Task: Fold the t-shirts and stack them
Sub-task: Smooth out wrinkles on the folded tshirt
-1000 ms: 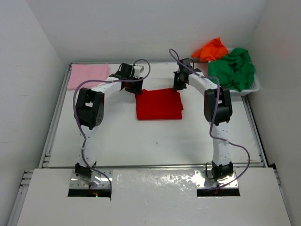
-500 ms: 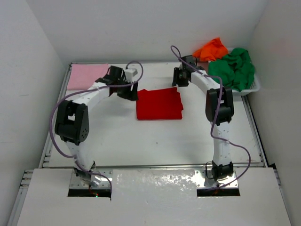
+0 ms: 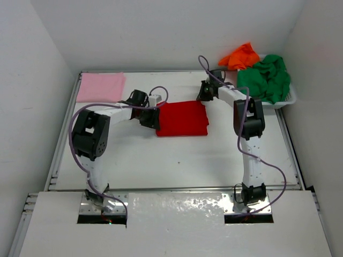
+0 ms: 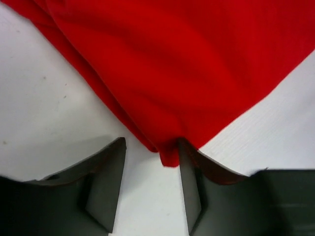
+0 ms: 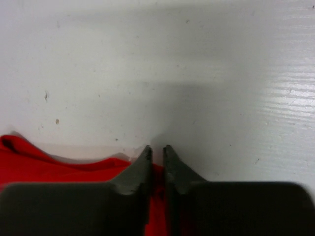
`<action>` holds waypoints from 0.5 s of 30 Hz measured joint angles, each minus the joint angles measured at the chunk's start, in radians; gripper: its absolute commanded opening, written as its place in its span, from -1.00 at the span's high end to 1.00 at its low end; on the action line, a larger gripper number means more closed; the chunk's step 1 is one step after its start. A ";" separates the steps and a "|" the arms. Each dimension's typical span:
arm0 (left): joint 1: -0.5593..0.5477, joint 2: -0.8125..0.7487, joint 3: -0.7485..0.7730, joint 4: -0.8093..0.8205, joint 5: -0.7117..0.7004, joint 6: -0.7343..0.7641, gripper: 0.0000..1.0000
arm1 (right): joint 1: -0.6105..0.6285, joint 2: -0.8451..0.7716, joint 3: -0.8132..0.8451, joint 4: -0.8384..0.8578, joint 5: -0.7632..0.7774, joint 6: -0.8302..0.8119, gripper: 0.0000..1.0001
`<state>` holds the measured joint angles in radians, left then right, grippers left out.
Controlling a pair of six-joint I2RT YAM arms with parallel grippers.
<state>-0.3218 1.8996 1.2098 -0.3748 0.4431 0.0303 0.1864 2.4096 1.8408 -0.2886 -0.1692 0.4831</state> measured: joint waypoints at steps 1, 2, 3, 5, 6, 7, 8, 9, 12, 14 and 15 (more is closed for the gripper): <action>0.000 0.008 0.000 0.012 0.006 -0.008 0.44 | -0.003 -0.003 -0.016 0.023 -0.005 0.015 0.90; 0.000 0.021 0.000 0.023 0.016 -0.011 0.52 | -0.008 -0.008 -0.035 0.044 -0.009 0.035 0.95; 0.000 0.035 0.000 0.031 0.027 -0.013 0.67 | -0.014 -0.018 -0.064 0.075 -0.017 0.057 1.00; 0.000 0.060 -0.002 0.036 0.049 -0.015 0.96 | -0.021 -0.043 -0.120 0.124 -0.018 0.093 1.00; 0.000 0.067 -0.007 0.042 0.070 -0.018 1.00 | -0.024 -0.063 -0.162 0.154 -0.016 0.110 1.00; 0.000 0.066 -0.011 0.044 0.081 -0.016 1.00 | -0.027 -0.088 -0.209 0.182 -0.011 0.123 1.00; 0.001 0.066 -0.015 0.048 0.092 -0.016 1.00 | -0.030 -0.113 -0.253 0.200 -0.005 0.135 1.00; 0.001 0.066 -0.019 0.049 0.100 -0.014 1.00 | -0.033 -0.134 -0.285 0.209 0.004 0.143 1.00; 0.003 0.066 -0.021 0.042 0.109 0.006 1.00 | -0.037 -0.198 -0.388 0.241 0.032 0.163 1.00; 0.008 0.066 -0.021 0.034 0.108 0.030 1.00 | -0.040 -0.248 -0.460 0.252 0.058 0.166 1.00; 0.009 0.064 -0.021 0.027 0.101 0.046 1.00 | -0.042 -0.275 -0.495 0.251 0.071 0.168 1.00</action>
<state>-0.3130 1.9633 1.1893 -0.3481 0.5446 0.0761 0.1448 2.1349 1.3457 -0.0380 -0.0986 0.6510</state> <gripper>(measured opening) 0.010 0.003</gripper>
